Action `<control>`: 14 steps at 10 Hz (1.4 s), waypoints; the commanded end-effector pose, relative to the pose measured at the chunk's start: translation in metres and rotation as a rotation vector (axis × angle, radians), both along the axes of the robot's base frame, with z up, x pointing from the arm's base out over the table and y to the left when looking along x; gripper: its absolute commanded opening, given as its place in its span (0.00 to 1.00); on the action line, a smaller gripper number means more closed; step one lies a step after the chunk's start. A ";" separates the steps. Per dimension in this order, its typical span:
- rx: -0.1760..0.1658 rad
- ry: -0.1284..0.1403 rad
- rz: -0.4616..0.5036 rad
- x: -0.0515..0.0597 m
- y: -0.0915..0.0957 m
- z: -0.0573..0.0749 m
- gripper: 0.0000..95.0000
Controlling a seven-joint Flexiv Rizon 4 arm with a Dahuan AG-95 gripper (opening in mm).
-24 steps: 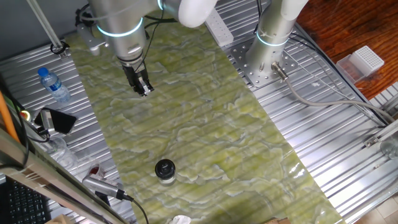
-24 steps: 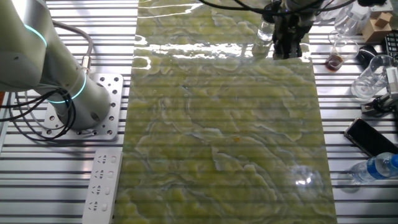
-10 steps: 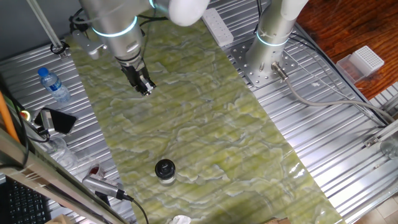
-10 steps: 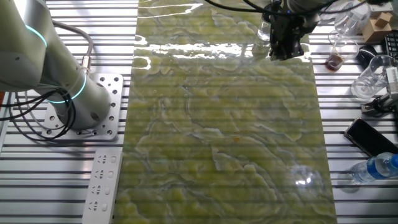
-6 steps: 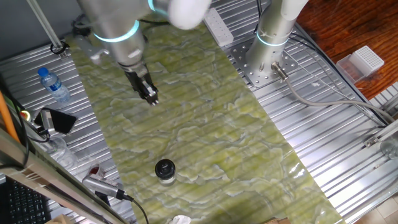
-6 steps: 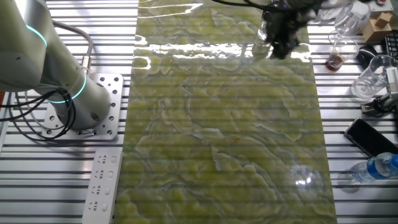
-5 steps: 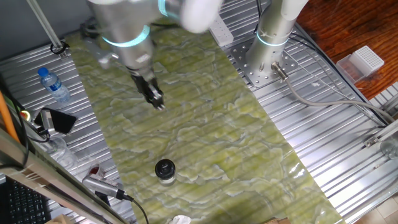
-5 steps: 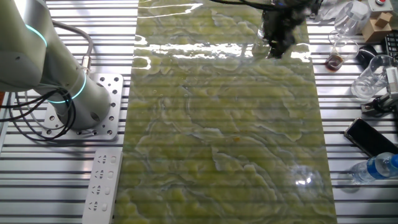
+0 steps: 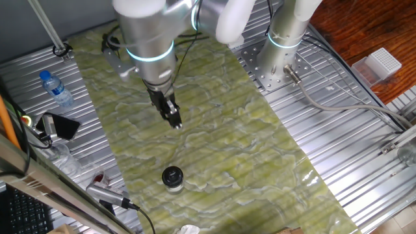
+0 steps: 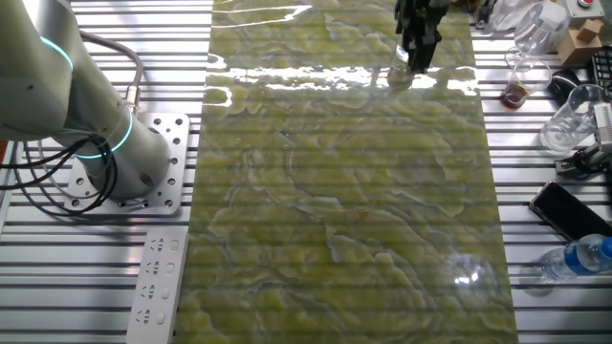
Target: Unscrew the lid from the jar
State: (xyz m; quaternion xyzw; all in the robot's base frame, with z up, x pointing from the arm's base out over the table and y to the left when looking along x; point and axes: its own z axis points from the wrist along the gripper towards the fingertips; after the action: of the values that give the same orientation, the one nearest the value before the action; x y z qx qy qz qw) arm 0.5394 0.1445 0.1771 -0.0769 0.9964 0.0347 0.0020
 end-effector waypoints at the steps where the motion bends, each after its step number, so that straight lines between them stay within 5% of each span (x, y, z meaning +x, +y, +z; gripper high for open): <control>1: 0.002 0.000 0.011 0.002 0.009 -0.002 0.80; 9: -0.006 -0.001 0.075 0.023 0.045 -0.003 0.80; 14: -0.008 -0.010 0.072 0.026 0.067 -0.007 0.80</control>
State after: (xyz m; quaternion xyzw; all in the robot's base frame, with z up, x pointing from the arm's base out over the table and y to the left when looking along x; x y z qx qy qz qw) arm 0.5656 0.2157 0.1703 -0.1119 0.9932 0.0315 0.0072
